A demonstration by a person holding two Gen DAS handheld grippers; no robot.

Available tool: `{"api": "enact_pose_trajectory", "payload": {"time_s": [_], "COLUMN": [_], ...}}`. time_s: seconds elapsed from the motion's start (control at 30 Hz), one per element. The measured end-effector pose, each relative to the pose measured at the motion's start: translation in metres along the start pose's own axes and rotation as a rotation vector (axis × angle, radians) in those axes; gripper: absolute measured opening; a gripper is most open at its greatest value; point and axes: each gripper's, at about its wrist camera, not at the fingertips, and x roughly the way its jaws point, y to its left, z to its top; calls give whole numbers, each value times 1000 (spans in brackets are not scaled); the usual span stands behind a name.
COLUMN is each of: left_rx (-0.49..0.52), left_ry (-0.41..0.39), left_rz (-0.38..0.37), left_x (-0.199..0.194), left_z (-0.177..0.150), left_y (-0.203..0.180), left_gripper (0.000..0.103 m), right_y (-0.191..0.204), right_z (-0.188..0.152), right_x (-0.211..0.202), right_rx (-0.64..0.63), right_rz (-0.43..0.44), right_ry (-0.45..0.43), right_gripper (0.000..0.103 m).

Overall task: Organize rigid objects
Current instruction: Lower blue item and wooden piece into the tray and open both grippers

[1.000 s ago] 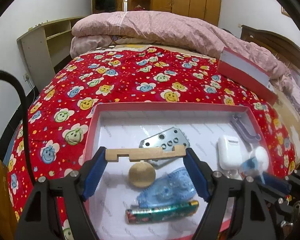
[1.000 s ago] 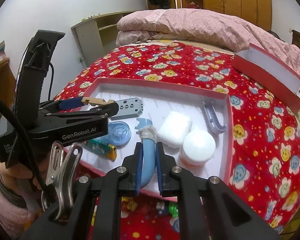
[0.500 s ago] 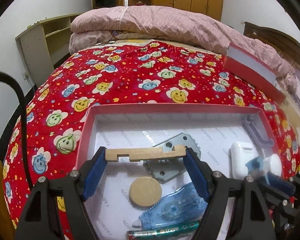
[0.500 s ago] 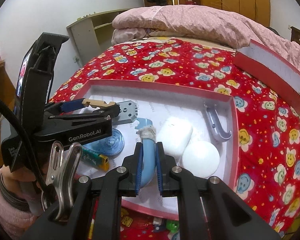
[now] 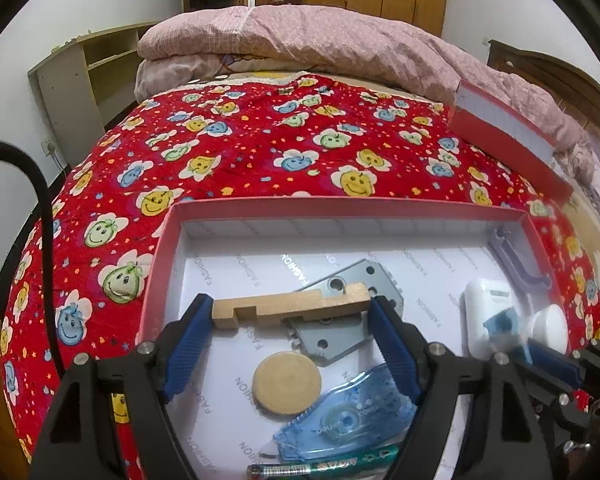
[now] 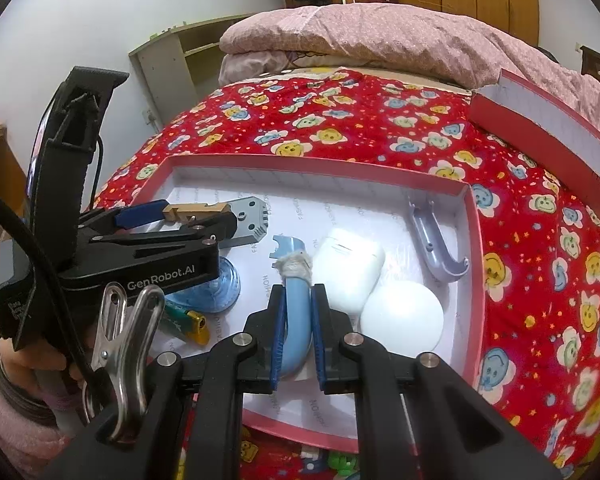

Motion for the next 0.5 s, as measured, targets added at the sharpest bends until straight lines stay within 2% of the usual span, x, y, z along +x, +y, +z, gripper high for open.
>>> {"api": "enact_pose_trajectory", "payload": {"time_s": [0.3, 0.43, 0.5], "left_rx": [21, 22, 22], "left_ry": [-36, -43, -46], "left_rz": [12, 10, 8], "left_x": [-12, -18, -21], "left_z": [2, 0, -2], "left_y": [-2, -3, -3], "left_gripper": [83, 85, 86], "right_y": [1, 1, 1], "right_z": [1, 1, 0], "right_x": [-1, -4, -7], "right_rx": [4, 13, 18], "right_rz": [6, 10, 17], "right_ry": [-11, -19, -26], "right_gripper": [13, 28, 29]}}
